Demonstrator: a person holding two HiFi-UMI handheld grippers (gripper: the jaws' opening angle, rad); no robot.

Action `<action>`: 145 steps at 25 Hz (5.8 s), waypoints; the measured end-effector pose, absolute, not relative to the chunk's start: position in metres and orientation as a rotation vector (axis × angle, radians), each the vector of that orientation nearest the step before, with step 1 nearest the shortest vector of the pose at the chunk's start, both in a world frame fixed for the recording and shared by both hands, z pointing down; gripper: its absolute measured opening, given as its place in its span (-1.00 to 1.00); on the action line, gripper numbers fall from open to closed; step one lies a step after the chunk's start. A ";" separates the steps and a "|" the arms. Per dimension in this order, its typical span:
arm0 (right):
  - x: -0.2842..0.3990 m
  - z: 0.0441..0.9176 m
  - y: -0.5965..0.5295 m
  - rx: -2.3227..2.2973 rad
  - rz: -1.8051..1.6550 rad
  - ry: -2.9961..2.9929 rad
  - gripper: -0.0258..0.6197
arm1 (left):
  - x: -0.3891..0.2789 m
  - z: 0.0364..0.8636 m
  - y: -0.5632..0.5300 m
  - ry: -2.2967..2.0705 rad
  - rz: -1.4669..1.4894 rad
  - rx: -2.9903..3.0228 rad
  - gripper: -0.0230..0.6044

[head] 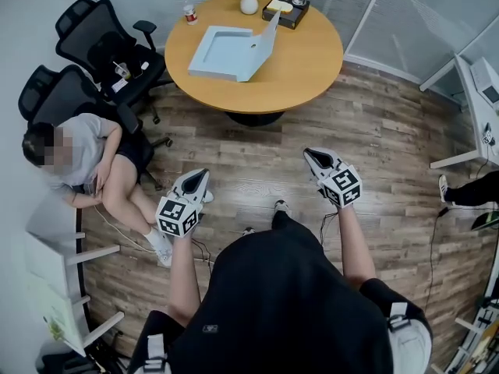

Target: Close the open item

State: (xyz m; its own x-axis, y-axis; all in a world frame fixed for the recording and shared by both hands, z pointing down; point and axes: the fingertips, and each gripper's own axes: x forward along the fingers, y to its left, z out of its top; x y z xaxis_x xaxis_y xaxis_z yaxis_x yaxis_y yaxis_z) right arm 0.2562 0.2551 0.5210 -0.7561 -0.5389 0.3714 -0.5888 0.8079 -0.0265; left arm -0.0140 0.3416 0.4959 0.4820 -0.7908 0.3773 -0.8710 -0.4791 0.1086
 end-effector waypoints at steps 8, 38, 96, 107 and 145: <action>0.283 0.517 0.196 0.797 0.197 -2.673 -0.90 | 0.009 0.490 0.299 -1.492 0.403 2.398 -0.91; 0.245 0.526 0.103 0.735 0.215 -2.676 -0.90 | -0.020 0.498 0.216 -1.536 0.359 2.340 -0.91; 0.197 0.552 -0.214 0.577 0.200 -2.665 -0.90 | -0.084 0.514 -0.034 -1.736 0.350 2.127 -0.91; 0.167 0.546 -0.241 0.728 0.198 -2.615 -0.90 | -0.135 0.527 -0.081 -1.639 0.326 2.197 -0.91; 0.125 0.569 -0.282 1.076 0.239 -2.340 -0.90 | -0.219 0.718 -0.181 -0.776 0.810 2.214 0.24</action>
